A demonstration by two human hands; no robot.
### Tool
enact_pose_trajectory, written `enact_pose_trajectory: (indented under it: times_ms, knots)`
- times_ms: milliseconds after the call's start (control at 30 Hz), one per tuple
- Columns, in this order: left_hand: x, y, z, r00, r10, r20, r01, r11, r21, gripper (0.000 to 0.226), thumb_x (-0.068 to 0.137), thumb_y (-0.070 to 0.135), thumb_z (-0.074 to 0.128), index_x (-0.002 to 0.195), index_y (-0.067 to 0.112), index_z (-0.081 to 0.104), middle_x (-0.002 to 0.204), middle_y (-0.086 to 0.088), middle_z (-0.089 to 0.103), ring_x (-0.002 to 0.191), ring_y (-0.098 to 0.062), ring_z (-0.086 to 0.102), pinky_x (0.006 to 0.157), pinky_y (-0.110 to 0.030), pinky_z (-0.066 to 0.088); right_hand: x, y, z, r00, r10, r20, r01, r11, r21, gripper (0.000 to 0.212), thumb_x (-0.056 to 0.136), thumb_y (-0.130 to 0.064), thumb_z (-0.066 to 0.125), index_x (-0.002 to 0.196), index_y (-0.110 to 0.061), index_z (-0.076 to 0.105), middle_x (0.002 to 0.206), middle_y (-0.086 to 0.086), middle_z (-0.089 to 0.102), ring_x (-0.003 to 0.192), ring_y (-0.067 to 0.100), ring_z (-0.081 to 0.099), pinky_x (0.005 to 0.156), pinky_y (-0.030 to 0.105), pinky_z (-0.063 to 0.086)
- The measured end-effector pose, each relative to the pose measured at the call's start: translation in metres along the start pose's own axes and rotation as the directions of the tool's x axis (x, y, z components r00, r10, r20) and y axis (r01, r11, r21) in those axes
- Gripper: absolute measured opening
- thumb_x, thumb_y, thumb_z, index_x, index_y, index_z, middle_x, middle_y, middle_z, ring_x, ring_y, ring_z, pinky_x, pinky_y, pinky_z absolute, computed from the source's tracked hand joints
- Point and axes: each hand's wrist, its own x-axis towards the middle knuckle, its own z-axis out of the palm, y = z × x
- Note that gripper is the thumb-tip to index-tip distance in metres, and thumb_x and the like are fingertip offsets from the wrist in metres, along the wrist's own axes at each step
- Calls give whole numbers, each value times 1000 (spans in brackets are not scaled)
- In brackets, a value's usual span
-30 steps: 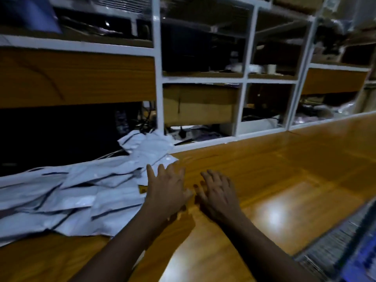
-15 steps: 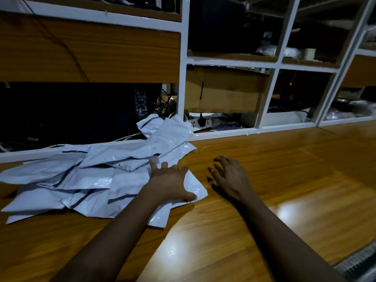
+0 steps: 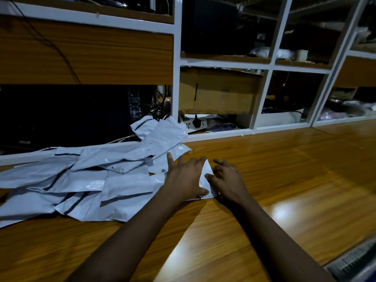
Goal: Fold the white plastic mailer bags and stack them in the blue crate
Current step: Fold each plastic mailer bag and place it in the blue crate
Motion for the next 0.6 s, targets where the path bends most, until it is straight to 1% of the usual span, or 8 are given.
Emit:
enact_pose_trajectory:
  times_ms: [67, 200, 233, 267, 333, 400, 500, 600]
  knots:
    - [5, 7, 4, 1000, 11, -7, -11, 1000, 10, 94, 79, 65, 63, 153, 31, 17, 151, 3, 39, 143, -30, 27, 113, -70, 3, 1, 10, -1, 999, 32, -18, -33, 999, -39, 41, 85, -51, 53, 105, -21, 72, 149, -3, 48, 132, 31, 40, 102, 51, 39]
    - [13, 22, 17, 999, 23, -23, -22, 999, 41, 80, 87, 66, 49, 153, 28, 23, 150, -1, 39, 139, -32, 31, 112, -69, 6, 2, 38, -8, 992, 101, -79, -110, 987, -120, 55, 87, -54, 34, 109, -16, 67, 142, 5, 53, 128, 32, 46, 103, 50, 40]
    - [15, 26, 21, 1000, 18, -22, -17, 999, 44, 77, 89, 66, 45, 153, 28, 24, 151, -3, 37, 138, -34, 31, 112, -69, 7, 4, 46, -11, 989, 122, -86, -132, 984, -121, 55, 88, -54, 33, 109, -15, 66, 140, 7, 54, 127, 33, 48, 102, 49, 41]
    - [16, 30, 25, 1000, 10, -19, -9, 999, 45, 76, 90, 66, 43, 153, 28, 24, 152, -5, 35, 138, -34, 31, 111, -68, 8, 5, 53, -15, 984, 151, -90, -161, 981, -112, 50, 91, -50, 36, 108, -13, 66, 138, 8, 55, 124, 34, 49, 100, 48, 43]
    - [20, 38, 34, 1000, -6, -2, 6, 1000, 27, 72, 93, 66, 37, 153, 29, 23, 155, -6, 29, 140, -35, 29, 111, -66, 10, 6, 69, -21, 979, 172, -113, -183, 979, -91, 38, 91, -47, 41, 93, -16, 62, 125, 10, 60, 110, 36, 55, 88, 44, 46]
    - [26, 47, 44, 999, -18, 37, 18, 1000, -8, 68, 96, 65, 32, 154, 32, 19, 160, -6, 20, 144, -35, 21, 113, -64, 10, 5, 83, -26, 974, 174, -144, -188, 978, -92, 34, 87, -51, 37, 83, -21, 53, 113, 9, 60, 94, 32, 55, 78, 42, 47]
    - [38, 60, 57, 994, -23, 103, 31, 997, -72, 66, 99, 63, 25, 156, 34, 12, 164, -5, 7, 148, -37, 8, 114, -66, 5, 5, 99, -37, 971, 159, -177, -187, 970, -155, 29, 90, -44, 47, 91, -17, 59, 112, 8, 61, 90, 29, 53, 74, 39, 46]
    - [57, 73, 64, 992, -2, 126, 15, 995, -102, 63, 100, 61, 21, 157, 36, 8, 165, -5, 4, 149, -38, 5, 115, -67, 4, 5, 108, -50, 972, 126, -201, -171, 959, -227, 25, 94, -31, 55, 108, -12, 62, 117, 10, 61, 99, 31, 53, 78, 40, 46]
